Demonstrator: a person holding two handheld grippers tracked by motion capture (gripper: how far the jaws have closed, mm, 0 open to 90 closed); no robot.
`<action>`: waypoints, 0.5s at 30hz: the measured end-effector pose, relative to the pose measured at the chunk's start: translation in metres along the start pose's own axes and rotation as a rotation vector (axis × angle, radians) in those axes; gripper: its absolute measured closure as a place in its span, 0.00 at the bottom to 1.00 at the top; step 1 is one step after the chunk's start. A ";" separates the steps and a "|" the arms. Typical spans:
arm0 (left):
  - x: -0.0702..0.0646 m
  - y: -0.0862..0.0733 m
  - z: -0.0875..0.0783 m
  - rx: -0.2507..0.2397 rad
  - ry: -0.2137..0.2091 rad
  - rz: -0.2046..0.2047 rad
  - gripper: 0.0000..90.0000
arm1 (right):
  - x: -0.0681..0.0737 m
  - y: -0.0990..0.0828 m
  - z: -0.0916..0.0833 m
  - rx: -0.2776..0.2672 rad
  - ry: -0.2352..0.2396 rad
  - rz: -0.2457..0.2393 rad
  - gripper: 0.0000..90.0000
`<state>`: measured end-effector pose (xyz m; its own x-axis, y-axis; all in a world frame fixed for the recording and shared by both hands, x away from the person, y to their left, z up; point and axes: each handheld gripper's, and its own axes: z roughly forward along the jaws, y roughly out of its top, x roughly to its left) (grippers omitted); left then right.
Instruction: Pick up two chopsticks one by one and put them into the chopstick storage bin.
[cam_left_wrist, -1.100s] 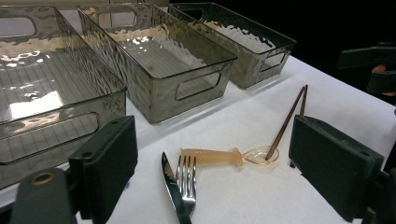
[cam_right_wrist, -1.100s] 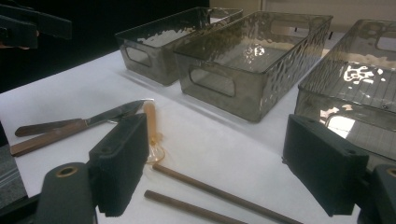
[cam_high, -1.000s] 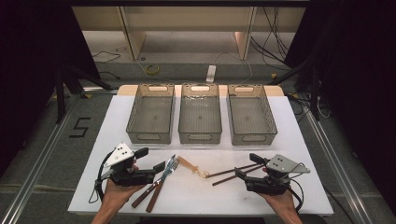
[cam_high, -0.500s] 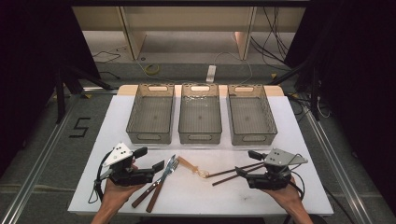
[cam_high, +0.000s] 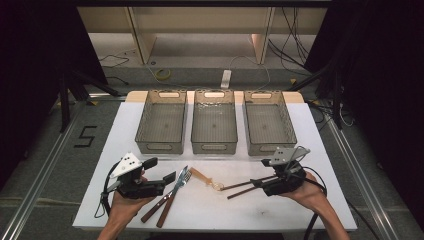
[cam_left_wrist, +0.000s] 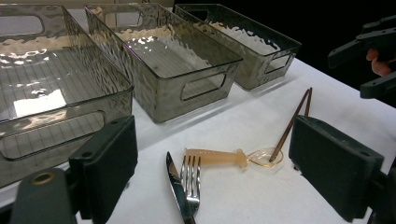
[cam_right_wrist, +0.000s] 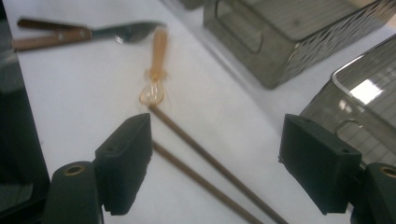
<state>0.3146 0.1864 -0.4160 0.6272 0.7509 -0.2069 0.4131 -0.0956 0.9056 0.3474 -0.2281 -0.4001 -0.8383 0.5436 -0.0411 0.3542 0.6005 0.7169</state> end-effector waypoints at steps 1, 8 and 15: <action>0.000 0.000 0.000 -0.001 -0.001 -0.001 0.17 | -0.001 0.002 0.005 0.063 0.028 -0.019 0.29; -0.001 0.000 0.001 0.002 -0.006 0.003 0.17 | -0.005 0.007 0.018 0.202 0.042 -0.080 0.31; 0.000 0.000 0.001 0.008 -0.004 0.004 0.17 | -0.007 0.011 0.034 0.331 0.059 -0.136 0.34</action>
<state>0.3151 0.1853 -0.4165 0.6316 0.7477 -0.2048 0.4158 -0.1037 0.9035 0.3709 -0.2058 -0.4156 -0.9062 0.4163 -0.0735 0.3443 0.8277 0.4431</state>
